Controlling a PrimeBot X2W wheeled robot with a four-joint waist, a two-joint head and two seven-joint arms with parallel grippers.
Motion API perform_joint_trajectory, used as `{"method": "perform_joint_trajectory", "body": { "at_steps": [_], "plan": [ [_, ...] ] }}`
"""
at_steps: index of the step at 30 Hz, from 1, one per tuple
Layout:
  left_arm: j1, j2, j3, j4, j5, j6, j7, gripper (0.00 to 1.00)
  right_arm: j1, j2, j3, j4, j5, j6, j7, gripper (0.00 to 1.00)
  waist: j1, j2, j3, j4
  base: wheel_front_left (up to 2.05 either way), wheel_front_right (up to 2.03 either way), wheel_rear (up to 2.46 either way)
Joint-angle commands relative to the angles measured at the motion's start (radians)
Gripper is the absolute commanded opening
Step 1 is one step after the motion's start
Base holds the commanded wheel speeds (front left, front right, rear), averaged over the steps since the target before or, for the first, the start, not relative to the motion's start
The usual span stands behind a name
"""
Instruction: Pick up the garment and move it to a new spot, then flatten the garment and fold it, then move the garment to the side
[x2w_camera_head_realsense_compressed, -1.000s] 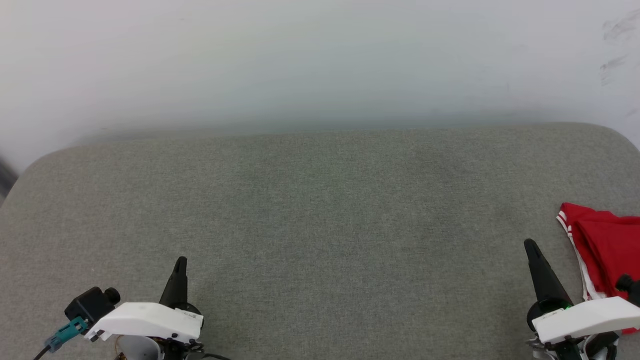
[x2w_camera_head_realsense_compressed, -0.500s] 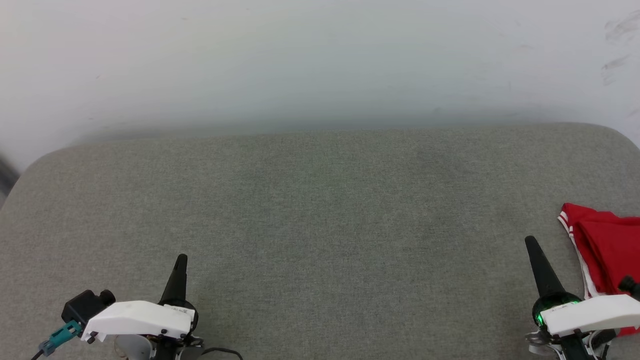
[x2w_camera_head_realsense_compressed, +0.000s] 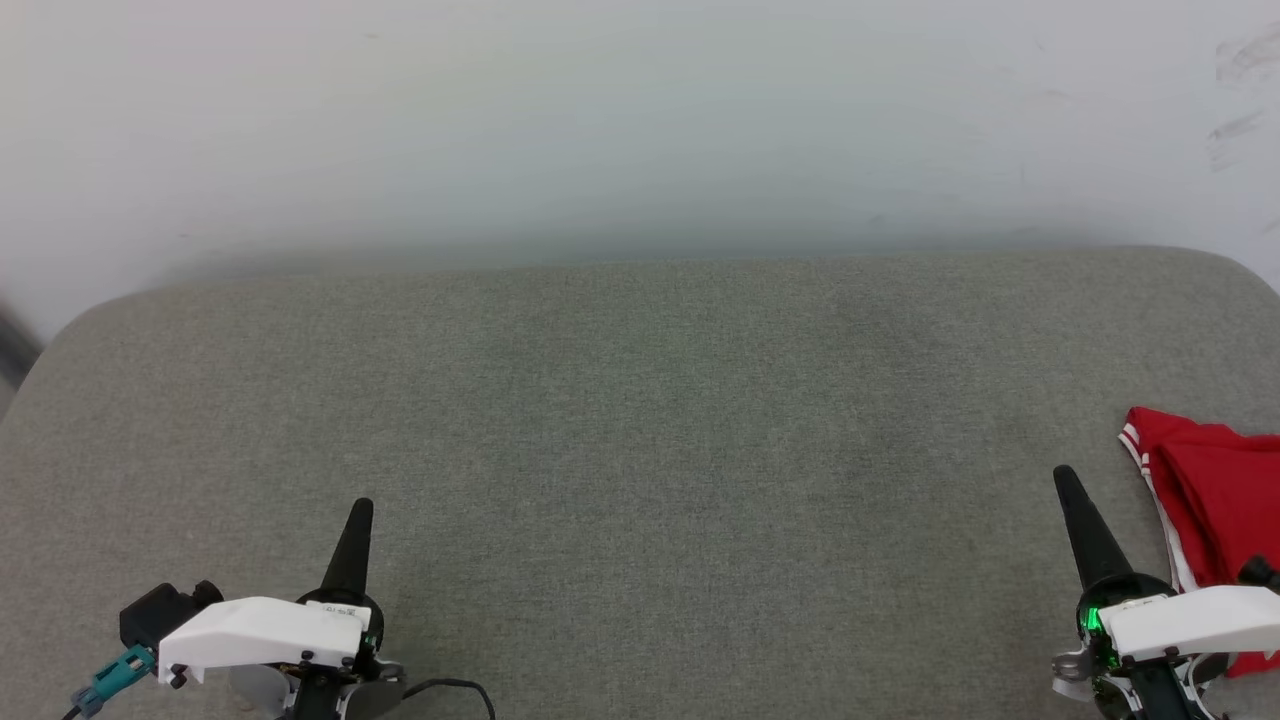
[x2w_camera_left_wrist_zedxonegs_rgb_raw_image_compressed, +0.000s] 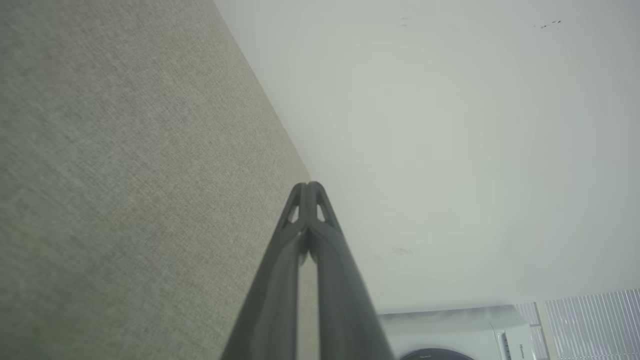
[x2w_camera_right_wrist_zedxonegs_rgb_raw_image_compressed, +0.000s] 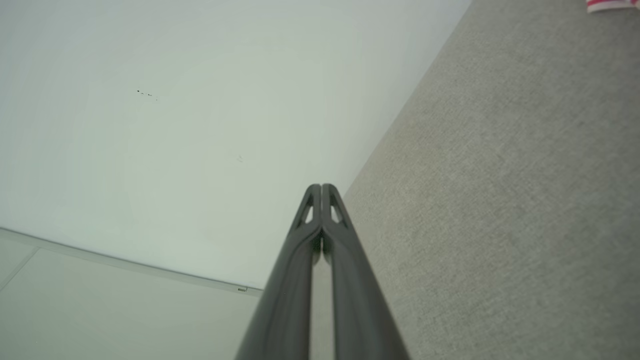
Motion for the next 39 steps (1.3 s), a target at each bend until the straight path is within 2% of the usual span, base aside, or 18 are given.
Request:
{"method": "perform_joint_trajectory", "body": {
  "at_steps": [1, 39],
  "plan": [
    [-0.019, -0.001, 0.011, -0.008, -0.020, -0.008, 0.006, 0.00, -0.023, 0.002, -0.003, -0.001, 0.027, 0.000, 0.006, 0.00, -0.0001, 0.0000, 0.000, 0.000, 0.00, 0.00, 0.00],
    [-0.028, -0.041, 0.084, -0.004, -0.281, -0.063, 0.087, 0.00, -0.066, 0.017, -0.027, 0.069, 0.337, 0.000, 0.031, 0.00, -0.0001, 0.0000, 0.003, 0.010, 0.00, 0.00, 0.00]
  ]
}}
